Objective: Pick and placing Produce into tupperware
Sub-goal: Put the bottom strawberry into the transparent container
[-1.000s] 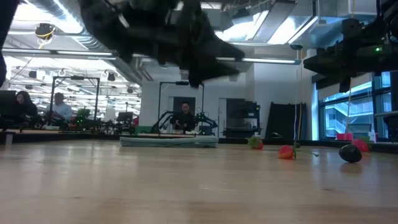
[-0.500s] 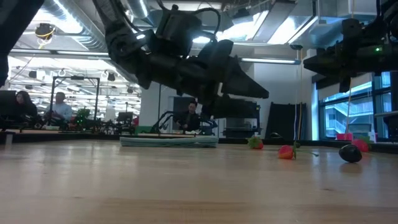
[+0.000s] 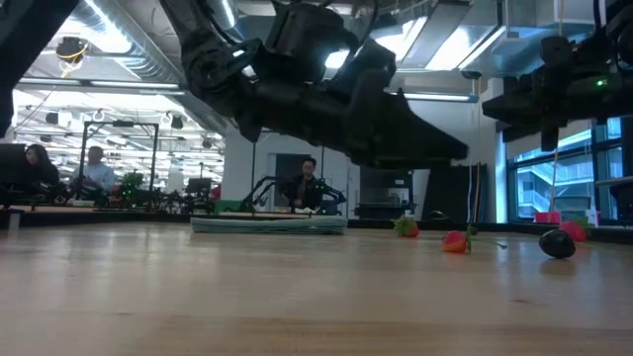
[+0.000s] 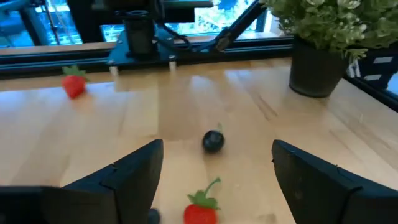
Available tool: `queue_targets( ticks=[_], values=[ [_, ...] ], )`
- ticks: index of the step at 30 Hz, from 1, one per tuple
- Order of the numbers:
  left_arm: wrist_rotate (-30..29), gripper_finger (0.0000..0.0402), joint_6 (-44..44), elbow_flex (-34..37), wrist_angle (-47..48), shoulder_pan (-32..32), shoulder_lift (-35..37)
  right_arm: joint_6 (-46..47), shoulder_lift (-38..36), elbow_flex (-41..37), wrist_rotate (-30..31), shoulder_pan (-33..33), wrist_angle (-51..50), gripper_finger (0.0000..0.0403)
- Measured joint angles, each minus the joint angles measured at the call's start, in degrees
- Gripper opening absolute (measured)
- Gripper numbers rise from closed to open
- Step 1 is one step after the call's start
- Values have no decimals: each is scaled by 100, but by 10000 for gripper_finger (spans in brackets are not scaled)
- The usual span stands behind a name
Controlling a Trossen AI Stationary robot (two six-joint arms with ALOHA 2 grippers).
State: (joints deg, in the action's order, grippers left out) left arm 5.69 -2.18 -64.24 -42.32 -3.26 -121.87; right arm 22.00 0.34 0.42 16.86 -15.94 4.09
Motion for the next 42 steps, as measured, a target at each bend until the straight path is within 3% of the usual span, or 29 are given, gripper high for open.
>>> queue_targets(
  ticks=[13,24,42],
  values=[
    [2,262,53,-156,37,107,-266,-19,1,0,0,-1,-48,61],
    [95,261,57,-415,7,96,-814,-15,2,0,0,0,-49,61],
    [116,261,62,-550,241,45,-943,-156,2,0,1,-1,-52,61]
  ],
)
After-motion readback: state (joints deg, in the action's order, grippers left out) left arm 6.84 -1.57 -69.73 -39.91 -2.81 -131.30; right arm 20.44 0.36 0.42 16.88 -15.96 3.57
